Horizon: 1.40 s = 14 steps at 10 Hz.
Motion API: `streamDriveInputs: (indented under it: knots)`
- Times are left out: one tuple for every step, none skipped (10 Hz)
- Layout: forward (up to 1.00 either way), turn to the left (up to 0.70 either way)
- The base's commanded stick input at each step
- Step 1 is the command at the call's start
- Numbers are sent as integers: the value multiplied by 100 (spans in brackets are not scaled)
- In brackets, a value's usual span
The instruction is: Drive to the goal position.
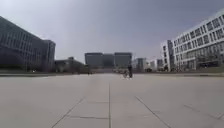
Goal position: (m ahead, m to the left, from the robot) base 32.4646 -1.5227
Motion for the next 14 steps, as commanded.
streamDriveInputs:
  knots:
    - [85, 0]
    - [85, 0]
    - [85, 0]
    - [85, 0]
    - [85, 0]
    - [85, 0]
    - [85, 0]
    - [85, 0]
    - [85, 0]
    - [85, 0]
    - [85, 0]
    - [85, 0]
    - [85, 0]
    - [85, 0]
